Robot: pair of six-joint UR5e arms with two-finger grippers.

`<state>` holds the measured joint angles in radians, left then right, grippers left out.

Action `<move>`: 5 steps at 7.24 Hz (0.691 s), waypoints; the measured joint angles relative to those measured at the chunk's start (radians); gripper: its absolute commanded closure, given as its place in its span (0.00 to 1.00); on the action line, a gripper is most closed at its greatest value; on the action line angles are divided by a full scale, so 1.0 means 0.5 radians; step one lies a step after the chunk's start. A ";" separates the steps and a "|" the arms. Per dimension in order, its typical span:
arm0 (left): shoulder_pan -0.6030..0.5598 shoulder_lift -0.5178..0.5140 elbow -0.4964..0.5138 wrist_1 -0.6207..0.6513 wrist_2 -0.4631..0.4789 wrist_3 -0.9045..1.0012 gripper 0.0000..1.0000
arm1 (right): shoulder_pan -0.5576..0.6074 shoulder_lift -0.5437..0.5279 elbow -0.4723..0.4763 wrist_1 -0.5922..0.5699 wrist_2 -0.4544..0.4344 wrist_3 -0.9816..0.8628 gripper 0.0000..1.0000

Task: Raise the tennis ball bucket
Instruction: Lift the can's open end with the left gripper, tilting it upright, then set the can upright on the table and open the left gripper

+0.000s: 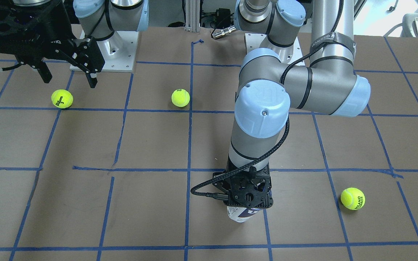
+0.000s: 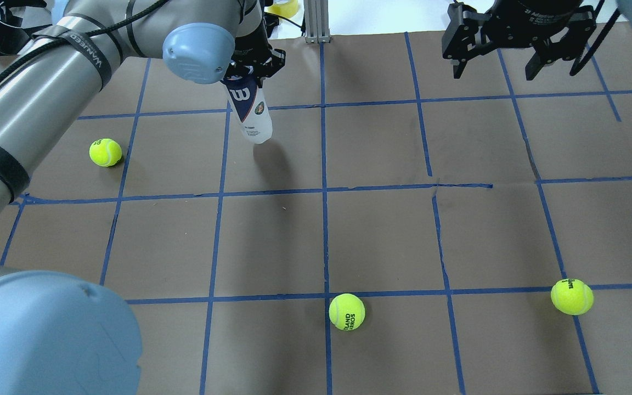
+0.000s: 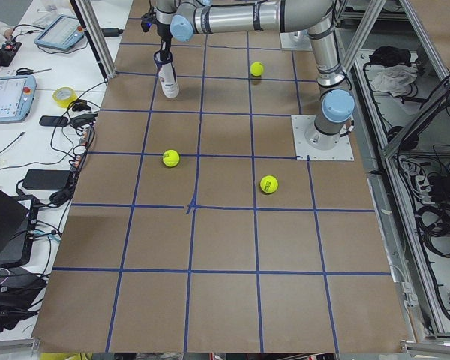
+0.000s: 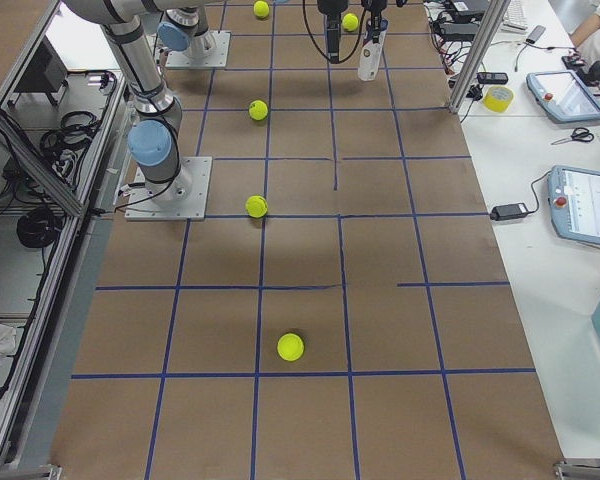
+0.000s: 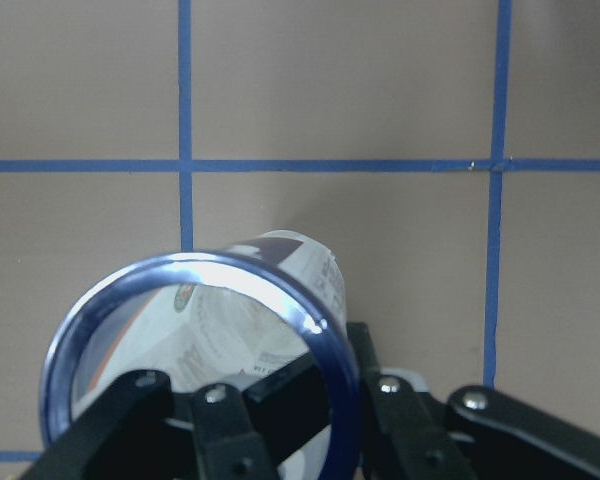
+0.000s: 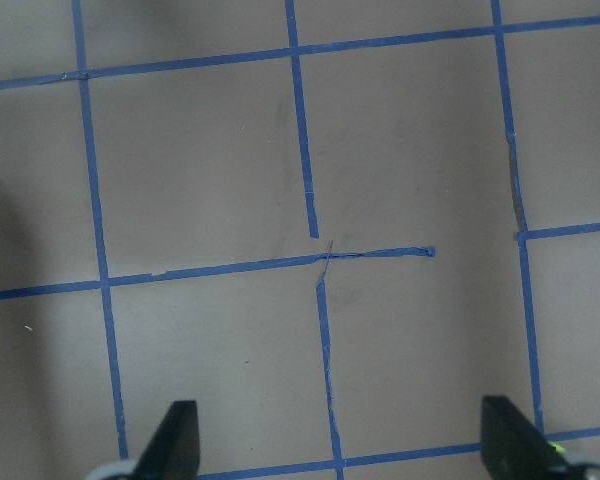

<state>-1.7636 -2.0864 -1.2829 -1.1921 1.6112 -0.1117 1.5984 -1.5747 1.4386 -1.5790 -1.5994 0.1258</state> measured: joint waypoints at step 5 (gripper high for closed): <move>-0.001 -0.014 -0.063 -0.010 -0.105 0.006 0.00 | 0.000 0.003 0.001 0.000 0.002 -0.002 0.00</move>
<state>-1.7641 -2.0937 -1.3145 -1.1972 1.5588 -0.1089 1.5984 -1.5732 1.4389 -1.5792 -1.5982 0.1247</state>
